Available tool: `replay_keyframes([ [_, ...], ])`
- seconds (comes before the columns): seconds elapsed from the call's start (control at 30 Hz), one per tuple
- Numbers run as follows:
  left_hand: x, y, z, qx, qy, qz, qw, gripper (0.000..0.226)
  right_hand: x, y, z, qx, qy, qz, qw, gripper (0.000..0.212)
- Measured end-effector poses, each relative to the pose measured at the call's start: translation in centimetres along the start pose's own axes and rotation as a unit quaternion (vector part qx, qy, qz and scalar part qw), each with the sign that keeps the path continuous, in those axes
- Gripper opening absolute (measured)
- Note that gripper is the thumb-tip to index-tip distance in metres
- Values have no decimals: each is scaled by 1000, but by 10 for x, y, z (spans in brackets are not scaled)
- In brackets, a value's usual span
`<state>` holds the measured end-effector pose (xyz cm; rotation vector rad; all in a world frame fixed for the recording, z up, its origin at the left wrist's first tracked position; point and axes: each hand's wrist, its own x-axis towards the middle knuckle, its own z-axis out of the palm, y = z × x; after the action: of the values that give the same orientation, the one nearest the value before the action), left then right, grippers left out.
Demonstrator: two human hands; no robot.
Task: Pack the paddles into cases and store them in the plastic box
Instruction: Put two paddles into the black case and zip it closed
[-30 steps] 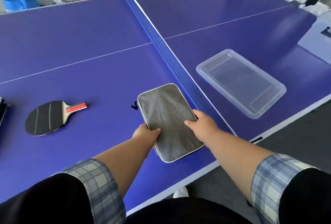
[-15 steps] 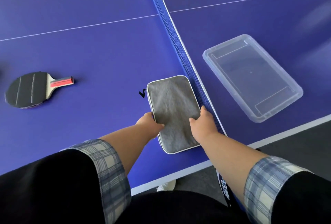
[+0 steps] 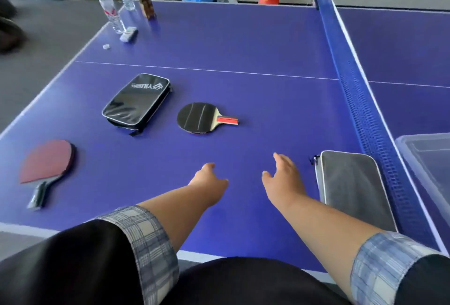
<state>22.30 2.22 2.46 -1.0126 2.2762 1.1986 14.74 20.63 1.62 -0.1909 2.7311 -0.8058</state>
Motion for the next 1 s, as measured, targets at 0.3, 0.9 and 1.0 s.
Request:
replay_keyframes([
  [0.3, 9, -171, -195, 12, 72, 0, 997, 72, -43, -194, 136, 21, -80, -6, 997, 52],
  [0.9, 102, -220, -304, -87, 179, -9, 980, 57, 42, -315, 195, 183, -161, 60, 968, 50],
  [1.0, 134, -214, -313, -77, 182, -5, 980, 58, 73, -327, 207, 183, -161, 65, 968, 53],
])
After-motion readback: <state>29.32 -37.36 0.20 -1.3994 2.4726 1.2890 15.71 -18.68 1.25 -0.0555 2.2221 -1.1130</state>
